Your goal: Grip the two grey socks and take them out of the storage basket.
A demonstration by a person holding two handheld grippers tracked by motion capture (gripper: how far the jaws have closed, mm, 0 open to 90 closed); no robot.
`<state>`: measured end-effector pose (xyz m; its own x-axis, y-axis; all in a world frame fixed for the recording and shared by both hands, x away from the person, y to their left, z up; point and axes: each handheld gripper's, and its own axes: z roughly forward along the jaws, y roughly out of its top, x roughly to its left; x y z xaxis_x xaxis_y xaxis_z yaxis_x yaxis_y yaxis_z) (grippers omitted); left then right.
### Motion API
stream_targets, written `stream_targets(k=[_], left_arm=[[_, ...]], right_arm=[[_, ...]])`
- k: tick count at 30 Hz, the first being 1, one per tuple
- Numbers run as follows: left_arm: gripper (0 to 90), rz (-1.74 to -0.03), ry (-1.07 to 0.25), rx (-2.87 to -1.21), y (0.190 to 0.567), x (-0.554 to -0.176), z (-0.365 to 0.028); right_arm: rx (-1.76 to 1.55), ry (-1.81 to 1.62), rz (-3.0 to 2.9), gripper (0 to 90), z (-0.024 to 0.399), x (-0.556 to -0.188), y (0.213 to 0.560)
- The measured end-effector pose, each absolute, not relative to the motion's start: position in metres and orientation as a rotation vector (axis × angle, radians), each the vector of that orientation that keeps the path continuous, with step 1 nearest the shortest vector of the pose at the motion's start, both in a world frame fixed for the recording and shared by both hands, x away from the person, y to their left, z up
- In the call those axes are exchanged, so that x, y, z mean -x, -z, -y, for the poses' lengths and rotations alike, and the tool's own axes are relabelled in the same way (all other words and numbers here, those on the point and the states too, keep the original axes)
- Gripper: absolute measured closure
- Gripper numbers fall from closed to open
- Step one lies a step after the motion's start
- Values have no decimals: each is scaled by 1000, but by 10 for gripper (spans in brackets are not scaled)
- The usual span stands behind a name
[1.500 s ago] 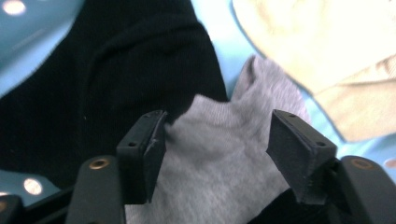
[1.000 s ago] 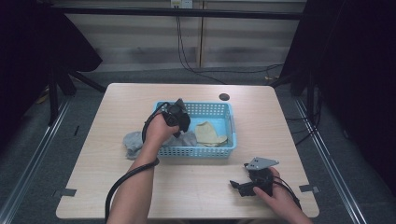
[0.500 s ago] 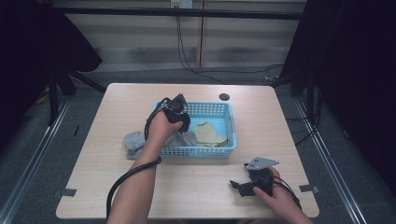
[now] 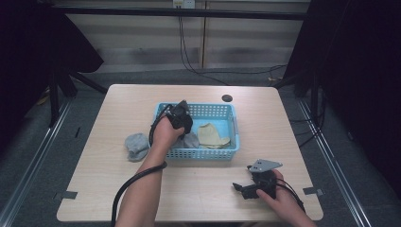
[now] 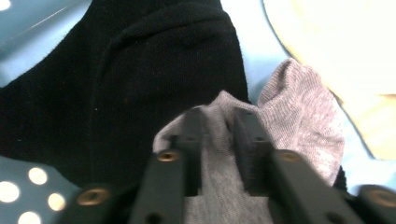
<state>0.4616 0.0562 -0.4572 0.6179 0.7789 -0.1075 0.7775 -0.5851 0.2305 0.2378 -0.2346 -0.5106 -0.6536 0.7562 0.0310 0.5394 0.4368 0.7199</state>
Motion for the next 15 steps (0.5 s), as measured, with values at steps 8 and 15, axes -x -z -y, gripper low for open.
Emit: stream_targets(k=[8,15], left_arm=[[866,-1227,14,-2650,439,-462,-53],[866,-1203,39,-2638,417,-461,-55]], right_arm=[[-1119,-1040,-2397,114,234,-238,511],[-1117,-1040,-2397,114,235,-238,511]])
